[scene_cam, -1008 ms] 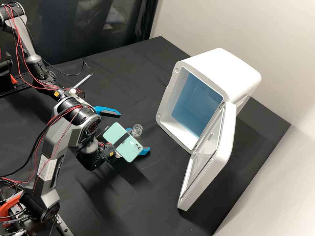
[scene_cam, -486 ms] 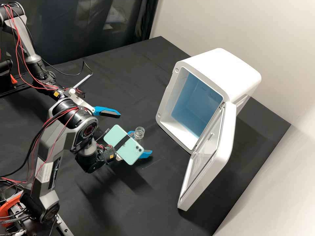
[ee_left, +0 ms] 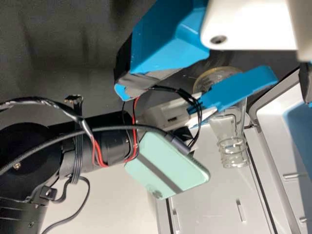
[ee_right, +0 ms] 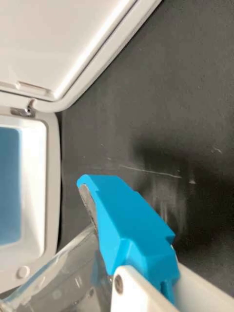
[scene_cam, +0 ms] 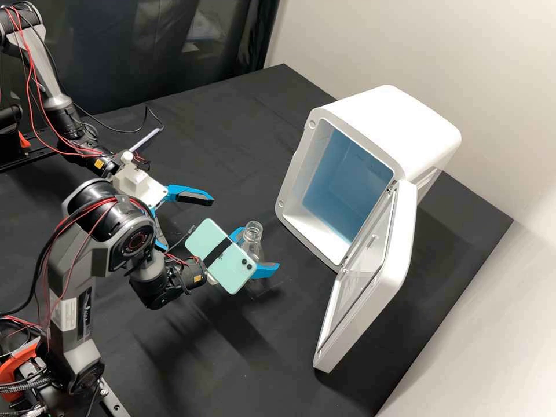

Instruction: Place the flask in the incubator

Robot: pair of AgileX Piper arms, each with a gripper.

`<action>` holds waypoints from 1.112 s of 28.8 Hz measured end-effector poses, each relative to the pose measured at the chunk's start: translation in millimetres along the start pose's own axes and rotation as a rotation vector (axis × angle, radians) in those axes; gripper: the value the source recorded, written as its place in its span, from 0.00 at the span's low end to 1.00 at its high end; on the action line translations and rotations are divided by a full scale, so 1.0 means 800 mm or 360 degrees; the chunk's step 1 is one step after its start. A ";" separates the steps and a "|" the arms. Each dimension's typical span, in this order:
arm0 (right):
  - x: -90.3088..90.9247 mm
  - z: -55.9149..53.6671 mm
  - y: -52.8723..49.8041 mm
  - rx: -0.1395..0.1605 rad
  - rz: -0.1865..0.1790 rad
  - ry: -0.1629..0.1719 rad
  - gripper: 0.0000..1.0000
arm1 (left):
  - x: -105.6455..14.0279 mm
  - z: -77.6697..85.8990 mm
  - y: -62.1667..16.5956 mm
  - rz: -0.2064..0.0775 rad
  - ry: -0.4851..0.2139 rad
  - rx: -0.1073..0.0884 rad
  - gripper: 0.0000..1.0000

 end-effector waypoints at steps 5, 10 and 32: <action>-0.001 0.000 0.005 -0.0007 0.0012 0.0015 0.00 | 0.000 0.000 0.0005 0.0006 -0.0001 0.0000 1.00; 0.000 0.005 0.012 -0.0008 0.0034 -0.0001 0.00 | 0.000 0.000 0.0005 0.0006 -0.0001 0.0000 1.00; 0.076 0.002 0.025 -0.0029 0.0107 -0.0084 0.00 | 0.000 0.000 0.0005 0.0006 -0.0001 0.0000 1.00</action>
